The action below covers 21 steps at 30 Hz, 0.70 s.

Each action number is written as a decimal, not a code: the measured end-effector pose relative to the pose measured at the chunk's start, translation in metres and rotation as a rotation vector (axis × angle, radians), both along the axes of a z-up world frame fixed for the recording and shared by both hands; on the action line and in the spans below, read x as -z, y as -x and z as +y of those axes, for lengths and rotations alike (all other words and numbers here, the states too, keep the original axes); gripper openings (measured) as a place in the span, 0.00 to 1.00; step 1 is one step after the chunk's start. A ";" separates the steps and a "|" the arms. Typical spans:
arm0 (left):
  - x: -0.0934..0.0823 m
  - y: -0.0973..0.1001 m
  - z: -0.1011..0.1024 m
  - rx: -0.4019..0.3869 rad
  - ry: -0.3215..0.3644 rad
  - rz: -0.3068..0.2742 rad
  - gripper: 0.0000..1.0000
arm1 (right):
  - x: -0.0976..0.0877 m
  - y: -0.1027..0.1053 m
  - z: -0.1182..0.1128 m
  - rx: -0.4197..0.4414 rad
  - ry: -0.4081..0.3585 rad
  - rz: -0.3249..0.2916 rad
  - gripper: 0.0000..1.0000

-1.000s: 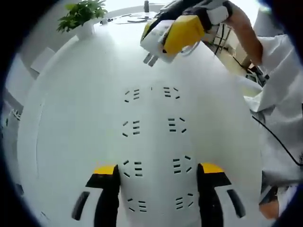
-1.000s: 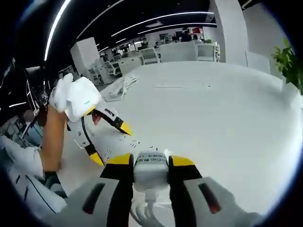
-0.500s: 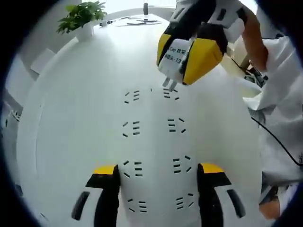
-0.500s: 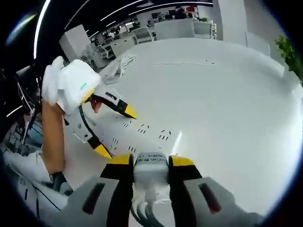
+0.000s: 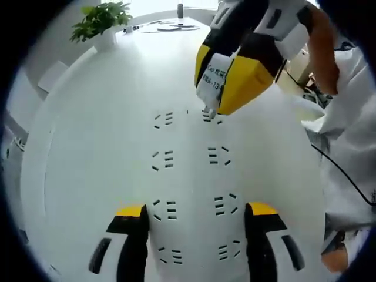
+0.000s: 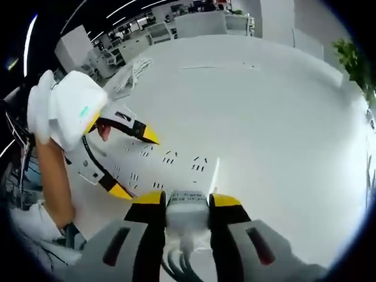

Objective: Straighten the power strip on the desk, plug the charger into it

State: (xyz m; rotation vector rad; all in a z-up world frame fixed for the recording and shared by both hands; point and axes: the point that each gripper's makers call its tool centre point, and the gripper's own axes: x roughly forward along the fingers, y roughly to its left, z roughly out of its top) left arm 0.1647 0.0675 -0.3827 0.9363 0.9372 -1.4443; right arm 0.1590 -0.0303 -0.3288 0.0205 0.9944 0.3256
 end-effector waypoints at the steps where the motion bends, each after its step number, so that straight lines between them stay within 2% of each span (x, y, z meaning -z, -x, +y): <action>1: 0.000 0.000 0.000 0.000 0.000 0.000 0.68 | -0.001 -0.001 0.000 0.015 0.006 -0.009 0.28; 8: 0.000 0.000 0.001 0.002 0.003 0.000 0.68 | -0.002 -0.008 0.000 0.091 0.026 -0.039 0.28; 10: 0.001 0.000 0.001 0.002 0.003 0.001 0.68 | 0.003 -0.010 0.001 0.106 0.039 -0.038 0.28; 11: 0.001 0.000 0.001 0.002 0.002 0.000 0.68 | -0.003 -0.015 0.001 0.112 0.040 -0.082 0.28; 12: 0.001 0.000 0.001 0.002 0.002 0.000 0.68 | -0.003 -0.011 0.001 0.118 0.045 -0.060 0.28; 13: 0.001 0.000 0.001 0.002 0.002 0.000 0.68 | -0.004 -0.013 0.001 0.123 0.045 -0.079 0.28; 21: 0.001 0.000 0.001 0.004 0.007 0.003 0.68 | -0.004 -0.009 -0.001 0.129 0.066 -0.112 0.28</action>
